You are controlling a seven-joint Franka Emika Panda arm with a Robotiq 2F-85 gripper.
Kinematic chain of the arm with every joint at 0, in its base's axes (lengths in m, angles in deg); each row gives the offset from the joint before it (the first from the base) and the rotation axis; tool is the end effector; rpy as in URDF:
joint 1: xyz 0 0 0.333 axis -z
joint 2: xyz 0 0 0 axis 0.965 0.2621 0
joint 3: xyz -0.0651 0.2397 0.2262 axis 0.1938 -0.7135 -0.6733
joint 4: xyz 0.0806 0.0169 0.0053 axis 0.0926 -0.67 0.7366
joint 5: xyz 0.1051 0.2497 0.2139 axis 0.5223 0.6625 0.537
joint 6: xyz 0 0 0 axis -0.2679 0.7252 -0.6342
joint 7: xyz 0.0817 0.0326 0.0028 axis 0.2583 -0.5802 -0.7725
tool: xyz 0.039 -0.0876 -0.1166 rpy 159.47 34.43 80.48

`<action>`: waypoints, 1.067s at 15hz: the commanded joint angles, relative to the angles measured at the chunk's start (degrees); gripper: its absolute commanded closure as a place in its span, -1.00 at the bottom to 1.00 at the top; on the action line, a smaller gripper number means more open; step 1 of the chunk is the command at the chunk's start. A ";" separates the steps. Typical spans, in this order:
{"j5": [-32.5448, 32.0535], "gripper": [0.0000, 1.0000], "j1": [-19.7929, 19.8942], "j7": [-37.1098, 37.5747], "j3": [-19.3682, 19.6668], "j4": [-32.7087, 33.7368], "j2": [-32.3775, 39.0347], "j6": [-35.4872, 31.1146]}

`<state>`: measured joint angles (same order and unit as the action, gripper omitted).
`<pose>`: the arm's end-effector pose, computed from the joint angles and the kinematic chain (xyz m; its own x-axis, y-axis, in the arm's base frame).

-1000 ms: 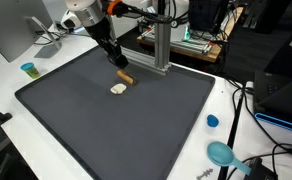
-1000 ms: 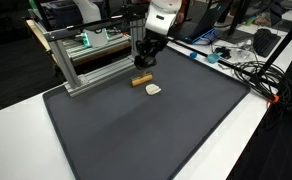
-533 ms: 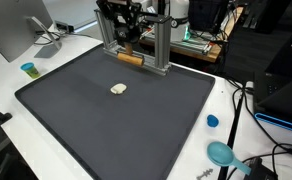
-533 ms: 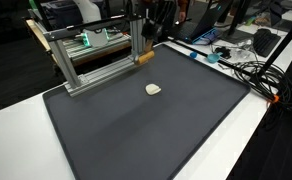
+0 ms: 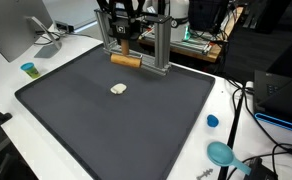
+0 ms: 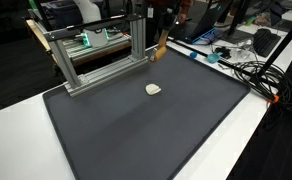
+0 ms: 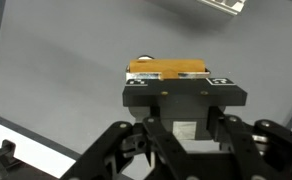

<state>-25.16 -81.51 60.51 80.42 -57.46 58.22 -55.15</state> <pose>0.5495 0.0785 0.4479 0.9311 0.3327 -0.1496 0.3568 -0.9158 0.1842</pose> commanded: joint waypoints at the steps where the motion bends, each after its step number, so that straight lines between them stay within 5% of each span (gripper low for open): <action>1: -0.04 0.07 0.17 0.04 -0.18 0.21 0.18 0.16; 2: -0.04 0.07 0.16 0.04 -0.18 0.23 0.28 0.16; 3: -1.79 0.57 -0.06 -0.05 -0.22 -2.12 -1.13 -2.97; 5: -4.33 0.57 -0.17 -5.23 -0.67 -3.90 -1.81 -7.12; 16: -3.68 0.57 5.70 -46.79 0.13 0.87 1.78 -6.02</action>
<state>-28.60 -77.40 23.88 80.27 -58.02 58.85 -61.03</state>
